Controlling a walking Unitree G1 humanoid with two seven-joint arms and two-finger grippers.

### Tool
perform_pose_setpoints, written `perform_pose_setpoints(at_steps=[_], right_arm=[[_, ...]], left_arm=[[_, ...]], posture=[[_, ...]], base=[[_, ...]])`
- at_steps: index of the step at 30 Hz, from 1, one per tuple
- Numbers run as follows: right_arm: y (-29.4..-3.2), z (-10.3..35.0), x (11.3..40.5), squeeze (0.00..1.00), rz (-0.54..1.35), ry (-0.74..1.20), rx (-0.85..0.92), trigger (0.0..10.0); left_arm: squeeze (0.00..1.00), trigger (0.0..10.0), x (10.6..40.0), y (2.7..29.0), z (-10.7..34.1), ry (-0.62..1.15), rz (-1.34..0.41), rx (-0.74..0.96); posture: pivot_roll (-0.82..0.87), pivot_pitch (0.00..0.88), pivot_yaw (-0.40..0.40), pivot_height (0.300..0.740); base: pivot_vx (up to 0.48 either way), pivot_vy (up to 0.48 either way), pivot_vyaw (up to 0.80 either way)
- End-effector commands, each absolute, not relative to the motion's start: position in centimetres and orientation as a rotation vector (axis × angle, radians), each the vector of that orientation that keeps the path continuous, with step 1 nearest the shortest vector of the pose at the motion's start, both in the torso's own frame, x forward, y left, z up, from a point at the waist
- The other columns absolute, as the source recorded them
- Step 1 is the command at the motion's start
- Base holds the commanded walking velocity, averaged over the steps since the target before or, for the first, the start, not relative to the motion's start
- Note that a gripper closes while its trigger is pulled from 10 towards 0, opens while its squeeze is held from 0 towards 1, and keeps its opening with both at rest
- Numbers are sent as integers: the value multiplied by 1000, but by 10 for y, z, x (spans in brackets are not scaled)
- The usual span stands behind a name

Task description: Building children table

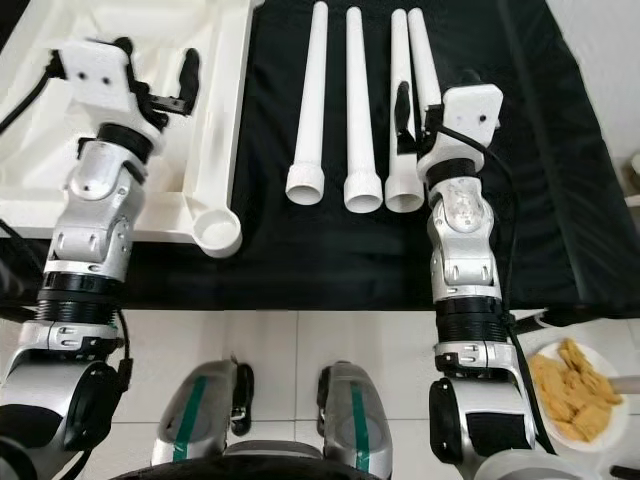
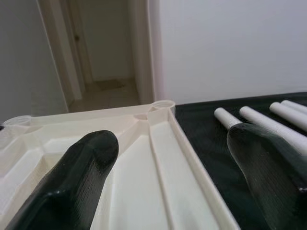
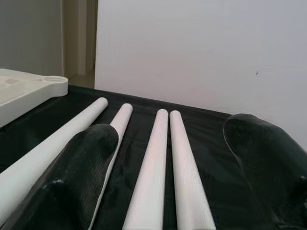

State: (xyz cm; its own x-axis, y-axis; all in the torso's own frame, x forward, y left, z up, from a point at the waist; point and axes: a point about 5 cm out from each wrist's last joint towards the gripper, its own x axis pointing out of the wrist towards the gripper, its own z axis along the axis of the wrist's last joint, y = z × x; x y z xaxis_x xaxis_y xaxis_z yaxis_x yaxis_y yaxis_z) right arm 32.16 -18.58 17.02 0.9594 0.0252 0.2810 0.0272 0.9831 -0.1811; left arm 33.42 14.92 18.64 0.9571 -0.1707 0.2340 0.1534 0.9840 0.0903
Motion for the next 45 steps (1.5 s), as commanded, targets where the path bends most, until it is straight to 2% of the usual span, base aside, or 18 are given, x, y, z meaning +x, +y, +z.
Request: perform_pose_setpoints(at_steps=[1, 10, 18, 23, 37, 45], right_arm=[[-188, 170, 326, 0, -19, -264, -189, 10000], [-189, 178, 337, 0, -40, -240, -137, 10000], [-194, 181, 348, 0, -98, -171, -43, 10000], [-196, 182, 350, 0, -120, -154, -45, 10000], [-191, 173, 352, 0, -247, 23, 13, 10000], [-212, 166, 352, 0, -397, 137, 53, 10000]], left_arm=[[0, 10000, 337, 145, 184, -217, -199, 112], [0, 10000, 338, 134, 187, -209, -290, 144], [0, 10000, 331, 115, 186, -174, -444, 128], [0, 10000, 328, 112, 187, -186, -466, 168], [0, 10000, 318, 97, 181, -128, -609, 218], [0, 10000, 315, 90, 183, -122, -645, 212]], posture=[[51, 0, -22, 740], [56, 14, -15, 740], [61, 27, -13, 740], [59, 30, -11, 740], [54, 36, -6, 740], [44, 20, -2, 740]], base=[[0, 0, 0], [0, 0, 0], [0, 0, 0], [0, 0, 0], [0, 0, 0], [0, 0, 0]])
